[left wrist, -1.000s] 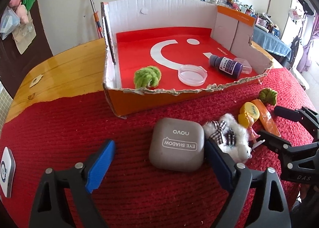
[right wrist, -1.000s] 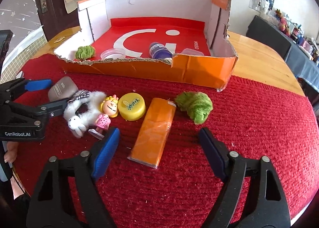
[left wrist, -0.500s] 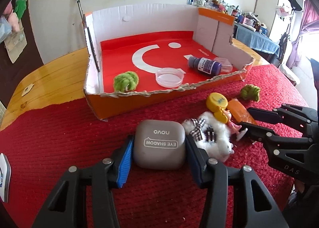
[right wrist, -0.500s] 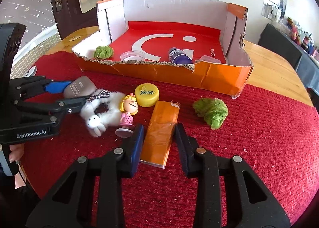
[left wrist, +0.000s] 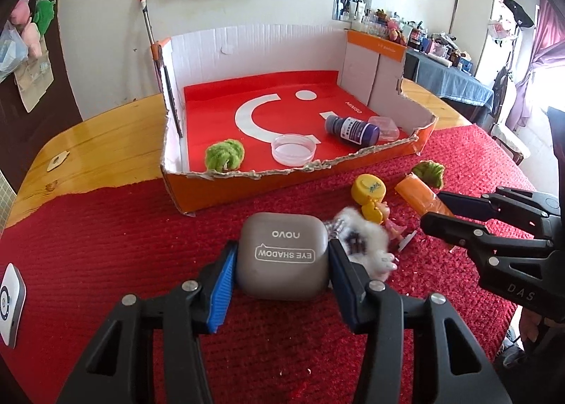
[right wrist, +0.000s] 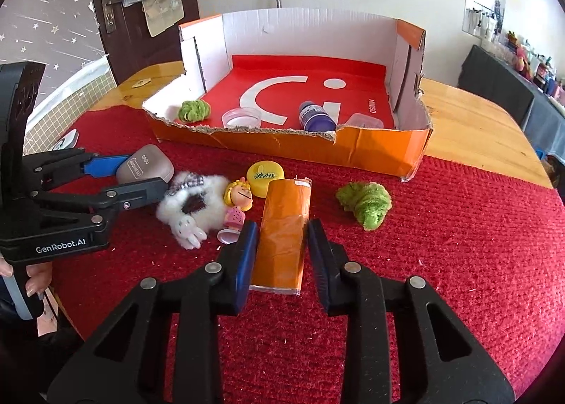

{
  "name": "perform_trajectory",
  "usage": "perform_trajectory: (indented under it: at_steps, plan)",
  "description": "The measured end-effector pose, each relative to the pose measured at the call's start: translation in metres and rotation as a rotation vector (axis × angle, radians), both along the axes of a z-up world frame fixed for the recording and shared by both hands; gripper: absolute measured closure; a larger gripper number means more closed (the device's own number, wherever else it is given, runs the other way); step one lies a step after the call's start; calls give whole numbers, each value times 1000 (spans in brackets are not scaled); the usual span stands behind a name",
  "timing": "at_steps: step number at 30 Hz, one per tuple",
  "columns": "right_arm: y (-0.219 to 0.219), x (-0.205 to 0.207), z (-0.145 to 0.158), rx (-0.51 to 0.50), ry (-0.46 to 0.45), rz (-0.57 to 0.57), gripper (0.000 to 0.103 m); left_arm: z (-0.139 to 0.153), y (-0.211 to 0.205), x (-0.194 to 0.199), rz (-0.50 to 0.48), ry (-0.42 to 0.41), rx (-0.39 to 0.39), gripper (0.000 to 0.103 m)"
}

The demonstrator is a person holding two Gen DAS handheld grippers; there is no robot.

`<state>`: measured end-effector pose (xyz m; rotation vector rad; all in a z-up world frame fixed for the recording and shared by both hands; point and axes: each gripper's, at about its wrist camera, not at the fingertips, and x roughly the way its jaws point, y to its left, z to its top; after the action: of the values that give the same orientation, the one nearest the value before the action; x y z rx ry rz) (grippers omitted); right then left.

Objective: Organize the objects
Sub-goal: 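Grasp the grey eye shadow case with the left tool while the right tool grasps the orange case, then lift and carry the grey case and orange case with both tools into the cardboard box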

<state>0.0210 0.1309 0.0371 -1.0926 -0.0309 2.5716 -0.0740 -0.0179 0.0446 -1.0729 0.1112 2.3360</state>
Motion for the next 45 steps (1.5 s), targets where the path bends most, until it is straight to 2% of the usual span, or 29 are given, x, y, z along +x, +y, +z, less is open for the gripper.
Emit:
perform_trajectory:
  at_steps: [28,45]
  plan:
    - [-5,8,7,3,17,49,75,11,0,13,-11,12,16,51]
    - [0,-5,51,44,83,83,75,43,5,0,-23,62,42,51]
